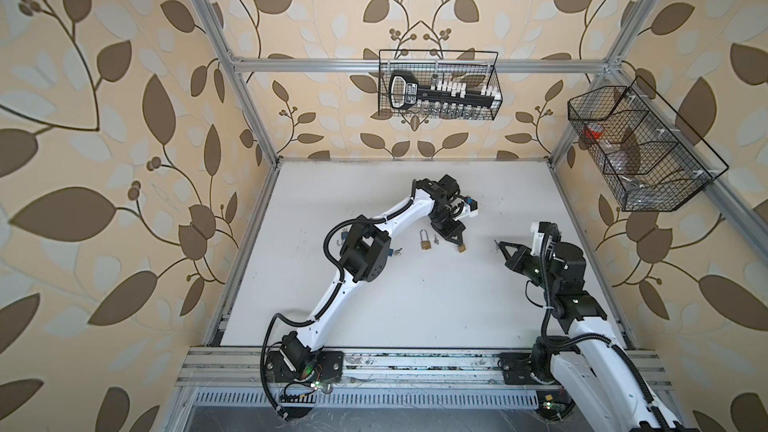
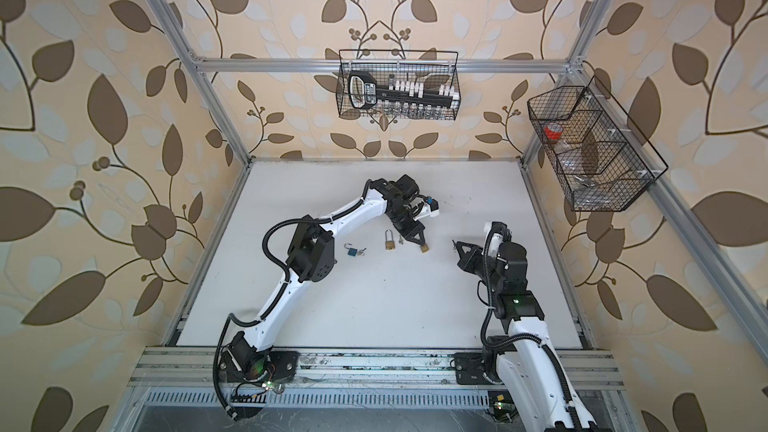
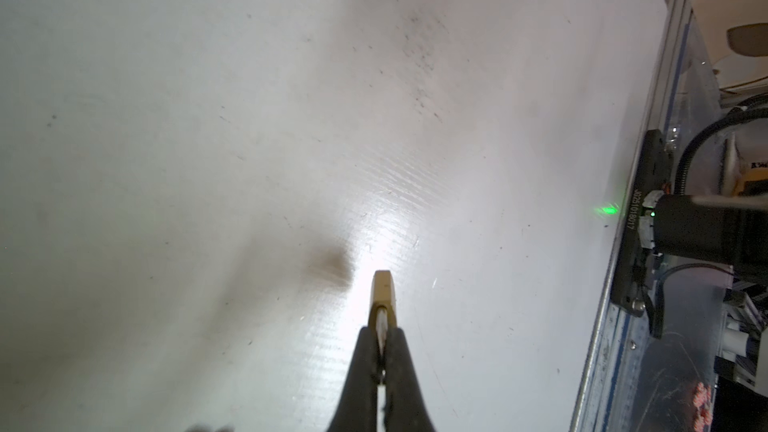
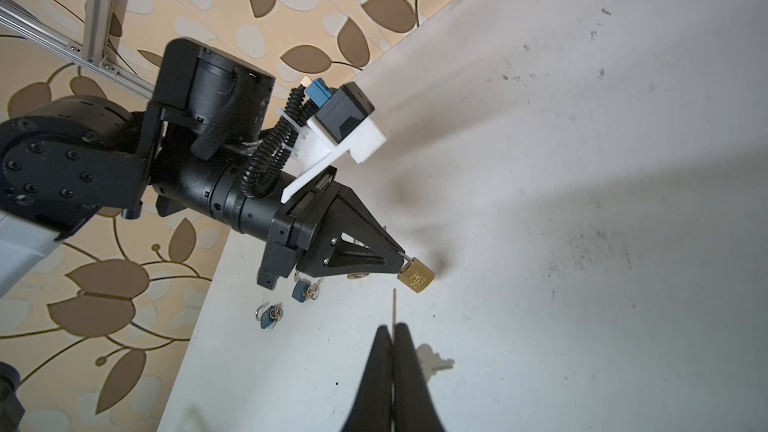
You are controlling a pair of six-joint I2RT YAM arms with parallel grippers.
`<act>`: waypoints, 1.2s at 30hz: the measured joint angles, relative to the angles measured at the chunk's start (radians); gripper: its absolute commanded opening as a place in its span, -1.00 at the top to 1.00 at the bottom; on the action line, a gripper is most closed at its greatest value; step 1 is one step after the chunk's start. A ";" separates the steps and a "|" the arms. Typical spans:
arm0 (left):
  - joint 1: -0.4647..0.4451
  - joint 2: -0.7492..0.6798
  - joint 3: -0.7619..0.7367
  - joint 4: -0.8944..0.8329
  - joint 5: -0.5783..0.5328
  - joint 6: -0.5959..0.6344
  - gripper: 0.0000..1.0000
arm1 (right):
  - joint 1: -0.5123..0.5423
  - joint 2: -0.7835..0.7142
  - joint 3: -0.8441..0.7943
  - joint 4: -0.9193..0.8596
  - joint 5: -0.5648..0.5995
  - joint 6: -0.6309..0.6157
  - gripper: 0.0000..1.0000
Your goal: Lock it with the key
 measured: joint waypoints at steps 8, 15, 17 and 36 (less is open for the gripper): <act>0.000 0.022 0.007 -0.011 -0.047 0.018 0.78 | 0.000 -0.008 0.000 -0.026 -0.011 0.000 1.00; 0.001 0.035 0.019 0.006 -0.077 0.023 0.63 | 0.000 -0.013 0.000 -0.035 -0.025 0.000 1.00; 0.002 0.040 0.022 0.014 -0.085 0.018 0.59 | 0.000 -0.016 0.000 -0.036 -0.030 0.000 1.00; 0.002 0.062 0.055 0.127 -0.107 -0.081 -0.18 | 0.011 -0.045 0.003 -0.102 -0.018 -0.040 1.00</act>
